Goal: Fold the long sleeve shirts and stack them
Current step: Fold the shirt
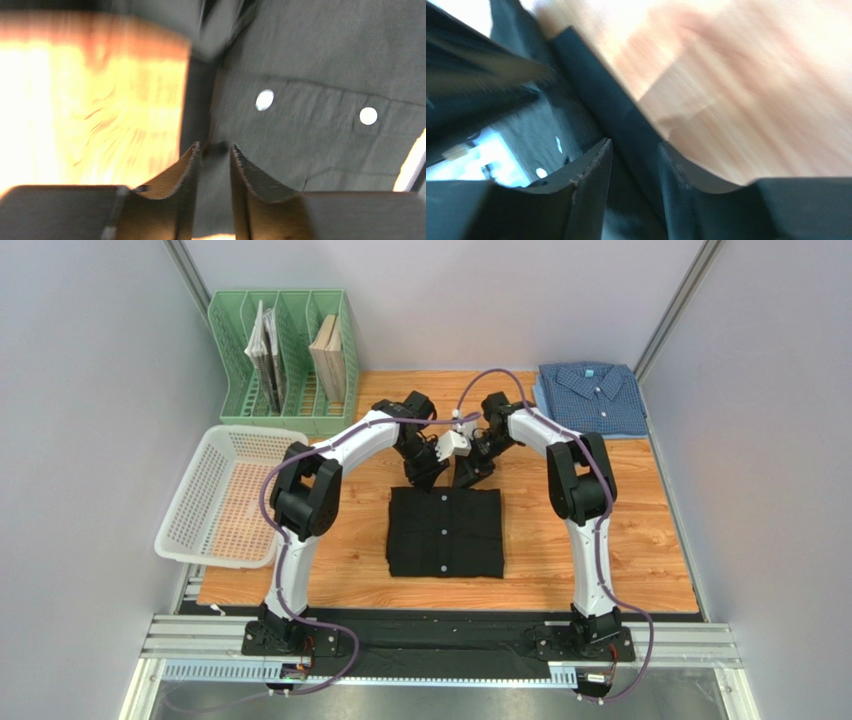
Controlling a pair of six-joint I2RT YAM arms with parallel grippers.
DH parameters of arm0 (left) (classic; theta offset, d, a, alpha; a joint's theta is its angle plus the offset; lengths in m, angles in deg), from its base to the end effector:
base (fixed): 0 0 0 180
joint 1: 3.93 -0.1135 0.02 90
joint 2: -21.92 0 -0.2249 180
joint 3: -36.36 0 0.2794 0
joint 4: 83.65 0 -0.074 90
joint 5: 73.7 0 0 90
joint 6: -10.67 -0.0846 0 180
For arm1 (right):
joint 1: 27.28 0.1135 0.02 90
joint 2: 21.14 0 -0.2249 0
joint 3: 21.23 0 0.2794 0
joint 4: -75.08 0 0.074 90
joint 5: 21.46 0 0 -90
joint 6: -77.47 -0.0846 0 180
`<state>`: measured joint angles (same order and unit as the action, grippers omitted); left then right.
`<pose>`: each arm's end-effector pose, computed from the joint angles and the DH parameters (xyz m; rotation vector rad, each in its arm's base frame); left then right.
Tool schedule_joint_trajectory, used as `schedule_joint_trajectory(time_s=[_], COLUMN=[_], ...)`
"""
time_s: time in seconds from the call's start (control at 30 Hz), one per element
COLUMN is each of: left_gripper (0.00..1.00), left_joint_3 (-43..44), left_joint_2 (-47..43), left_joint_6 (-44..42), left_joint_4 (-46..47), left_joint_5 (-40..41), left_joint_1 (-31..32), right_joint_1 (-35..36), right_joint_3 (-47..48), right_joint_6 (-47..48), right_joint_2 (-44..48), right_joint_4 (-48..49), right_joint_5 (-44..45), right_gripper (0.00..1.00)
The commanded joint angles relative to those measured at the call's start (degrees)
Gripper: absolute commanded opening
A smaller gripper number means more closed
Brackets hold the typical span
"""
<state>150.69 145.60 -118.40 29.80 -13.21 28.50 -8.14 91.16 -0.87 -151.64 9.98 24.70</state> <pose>0.3629 -0.2799 0.1121 1.6998 2.2061 -0.7119 0.4036 0.2021 0.0636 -0.8236 2.7336 1.1571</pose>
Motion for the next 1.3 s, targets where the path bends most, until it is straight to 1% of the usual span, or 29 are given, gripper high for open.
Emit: schedule_joint_trajectory(time_s=[0.0, 0.03, 0.07, 0.1, 0.17, 0.2, 0.23, 0.3, 0.33, 0.43, 0.47, 0.53, 0.7, 0.8, 0.83, 0.87, 0.9, 0.93, 0.97, 1.0, 1.03, 1.07, 1.1, 1.13, 1.17, 1.27], left_gripper=[0.41, 0.46, 0.48, 0.52, 0.54, 0.63, 0.64, 0.65, 0.65, 0.68, 0.68, 0.69, 0.70, 0.70, 0.69, 0.68, 0.64, 0.61, 0.57, 0.46, 0.37, 0.28, 0.12, 0.04, 0.00, 0.00], left_joint_3=[0.65, -0.41, -1.72, -4.61, -7.70, -10.41, -11.48, -14.11, -14.82, -16.23, -16.67, -17.20, -17.73, -17.82, -17.73, -17.64, -17.38, -17.12, -16.77, -15.98, -15.62, -15.53, -15.71, -15.97, -17.19, -19.65], left_joint_2=[-8.35, -10.11, -13.60, -15.03, -18.02, -18.38, -18.56, -18.12, -17.69, -15.58, -14.70, -13.82, -10.22, -8.11, -7.49, -6.44, -5.91, -5.56, -4.68, -4.50, -4.50, -5.45, -6.42, -8.87, -10.46, -15.03], left_joint_6=[6.34, 7.33, 8.47, 9.88, 11.29, 11.99, 13.83, 16.12, 18.91, 22.80, 24.81, 25.97, 28.60, 29.66, 29.84, 29.93, 30.02, 30.63, 30.46, 30.37, 30.28, 30.28, 30.28, 30.37, 30.37, 29.67], left_joint_4=[2.12, 2.73, 3.00, 3.09, 3.09, 3.26, 3.70, 4.49, 5.71, 7.38, 7.74, 8.53, 8.97, 9.06, 9.06, 8.89, 8.89, 8.89, 8.63, 8.28, 7.84, 7.66, 7.48, 7.39, 7.39, 7.22], left_joint_5=[-5.18, -6.68, -7.65, -7.75, -8.88, -8.98, -8.89, -8.54, -8.63, -10.03, -10.99, -11.09, -9.33, -10.99, -11.78, -14.40, -15.38, -16.26, -18.54, -19.25, -19.70, -20.66, -21.19, -21.63, -21.98, -21.29], left_joint_1=[-5.78, -6.58, -7.28, -7.72, -9.04, -9.48, -10.27, -11.58, -12.12, -14.31, -14.84, -15.37, -15.37, -15.46, -15.37, -15.46, -15.46, -15.46, -15.37, -15.55, -15.55, -15.72, -16.16, -16.51, -16.86, -18.10], right_joint_1=[-5.07, -5.86, -7.43, -8.14, -9.81, -10.25, -10.61, -10.52, -10.61, -10.44, -10.35, -10.17, -9.38, -9.12, -9.03, -8.85, -8.59, -8.50, -8.33, -8.33, -8.15, -8.15, -8.06, -7.89, -7.80, -7.54], right_joint_3=[3.47, 3.03, 1.72, 1.10, -0.66, -2.93, -4.43, -8.99, -10.15, -13.75, -14.63, -15.87, -16.49, -16.84, -16.84, -16.93, -16.84, -16.84, -16.93, -17.01, -17.02, -17.02, -17.02, -17.02, -17.02, -17.37], right_joint_6=[5.03, 5.56, 5.83, 7.05, 8.55, 9.34, 11.26, 11.89, 11.98, 10.15, 9.53, 8.38, 7.85, 7.50, 7.33, 7.15, 6.97, 6.71, 6.27, 5.92, 4.96, 4.43, 3.90, 2.76, 2.14, 0.12], right_joint_2=[7.88, 10.59, 12.01, 13.33, 16.49, 17.63, 19.39, 20.80, 21.24, 20.73, 20.46, 19.32, 16.16, 15.10, 14.92, 14.75, 14.83, 14.92, 15.27, 16.14, 16.76, 17.64, 19.39, 20.36, 21.24, 23.36], right_joint_4=[-2.92, -3.19, -3.28, -3.63, -4.94, -5.21, -5.65, -4.78, -4.51, -1.79, 0.57, 2.86, 5.07, 5.77, 5.77, 6.04, 6.04, 6.21, 6.56, 6.57, 6.65, 6.65, 6.57, 6.57, 6.57, 7.97], right_joint_5=[7.71, 7.71, 7.54, 7.27, 5.27, 4.29, 3.41, 2.09, 1.39, -0.20, -0.29, -0.29, 0.07, -1.34, -1.69, -2.30, -2.57, -2.92, -3.71, -4.15, -4.76, -5.90, -6.26, -6.87, -6.97, -5.74], right_gripper=[0.50, 0.54, 0.56, 0.57, 0.62, 0.63, 0.66, 0.68, 0.71, 0.73, 0.73, 0.74, 0.73, 0.68, 0.62, 0.57, 0.53, 0.44, 0.39, 0.34, 0.24, 0.19, 0.14, 0.02, 0.00, 0.00])
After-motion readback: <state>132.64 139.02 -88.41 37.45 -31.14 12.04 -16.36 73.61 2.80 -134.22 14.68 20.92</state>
